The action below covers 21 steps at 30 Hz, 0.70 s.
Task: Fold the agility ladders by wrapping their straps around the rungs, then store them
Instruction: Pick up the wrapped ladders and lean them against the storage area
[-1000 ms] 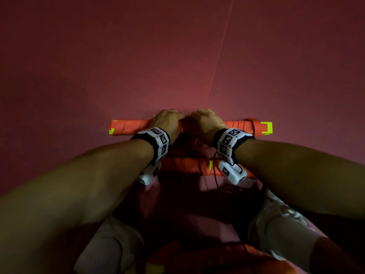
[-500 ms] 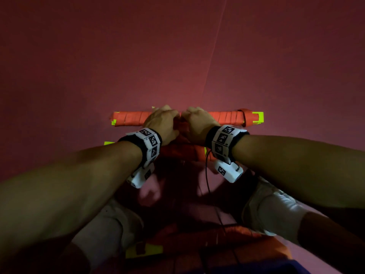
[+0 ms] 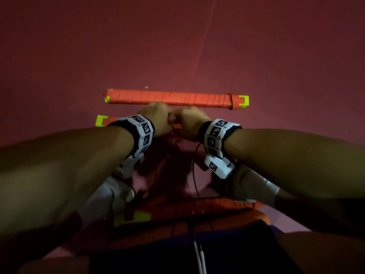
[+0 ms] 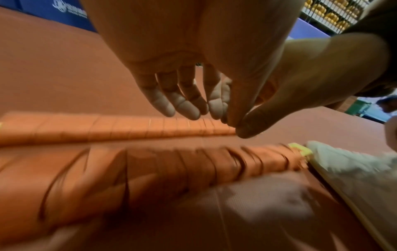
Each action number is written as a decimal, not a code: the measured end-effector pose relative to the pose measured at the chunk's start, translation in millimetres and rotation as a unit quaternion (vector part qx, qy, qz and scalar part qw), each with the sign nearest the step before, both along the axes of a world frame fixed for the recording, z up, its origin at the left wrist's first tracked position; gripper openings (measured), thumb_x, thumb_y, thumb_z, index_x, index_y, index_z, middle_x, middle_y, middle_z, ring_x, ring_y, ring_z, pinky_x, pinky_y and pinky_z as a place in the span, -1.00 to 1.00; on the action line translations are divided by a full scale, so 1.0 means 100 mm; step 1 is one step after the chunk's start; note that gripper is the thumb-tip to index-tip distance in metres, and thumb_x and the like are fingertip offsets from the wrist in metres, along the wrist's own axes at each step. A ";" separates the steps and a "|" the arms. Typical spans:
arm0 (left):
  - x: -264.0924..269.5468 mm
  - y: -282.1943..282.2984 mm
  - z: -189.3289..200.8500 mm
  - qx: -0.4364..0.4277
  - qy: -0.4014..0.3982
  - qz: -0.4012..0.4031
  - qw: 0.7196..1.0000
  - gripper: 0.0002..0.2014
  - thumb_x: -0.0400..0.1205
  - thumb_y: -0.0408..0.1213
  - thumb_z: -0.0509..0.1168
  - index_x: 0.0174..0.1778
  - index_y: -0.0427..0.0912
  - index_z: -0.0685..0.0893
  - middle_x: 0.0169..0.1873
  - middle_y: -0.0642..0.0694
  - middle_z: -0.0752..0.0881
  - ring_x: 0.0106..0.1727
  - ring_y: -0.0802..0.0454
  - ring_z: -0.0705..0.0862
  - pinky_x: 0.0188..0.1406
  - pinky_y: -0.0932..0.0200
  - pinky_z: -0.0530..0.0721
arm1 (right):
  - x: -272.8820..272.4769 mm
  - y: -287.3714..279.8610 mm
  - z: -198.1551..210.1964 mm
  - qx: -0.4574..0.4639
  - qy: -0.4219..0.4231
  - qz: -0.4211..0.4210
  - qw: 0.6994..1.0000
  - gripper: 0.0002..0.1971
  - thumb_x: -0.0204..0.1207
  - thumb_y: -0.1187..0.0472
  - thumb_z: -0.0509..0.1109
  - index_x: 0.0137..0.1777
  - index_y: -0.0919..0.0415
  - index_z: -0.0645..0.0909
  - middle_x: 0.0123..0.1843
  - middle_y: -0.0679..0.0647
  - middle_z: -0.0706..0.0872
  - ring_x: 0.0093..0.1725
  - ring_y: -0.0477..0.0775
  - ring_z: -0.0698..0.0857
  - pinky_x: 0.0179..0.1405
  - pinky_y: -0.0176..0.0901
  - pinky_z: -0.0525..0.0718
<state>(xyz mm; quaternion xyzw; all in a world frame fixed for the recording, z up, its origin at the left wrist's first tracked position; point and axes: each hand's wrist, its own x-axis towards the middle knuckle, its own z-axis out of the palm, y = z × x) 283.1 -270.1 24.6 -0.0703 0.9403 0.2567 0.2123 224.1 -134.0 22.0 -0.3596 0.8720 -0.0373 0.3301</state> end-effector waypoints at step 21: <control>0.74 0.39 -0.38 -0.075 -0.221 -0.091 0.968 -0.72 0.63 -0.17 0.44 0.23 -0.16 0.76 0.20 -0.22 0.76 0.21 -0.22 0.76 0.07 0.01 0.69 | 0.88 0.28 -0.53 0.073 -0.102 0.070 0.990 -0.75 0.61 0.13 0.42 0.18 0.28 0.71 0.16 0.22 0.76 0.14 0.28 0.74 -0.05 -0.09 0.58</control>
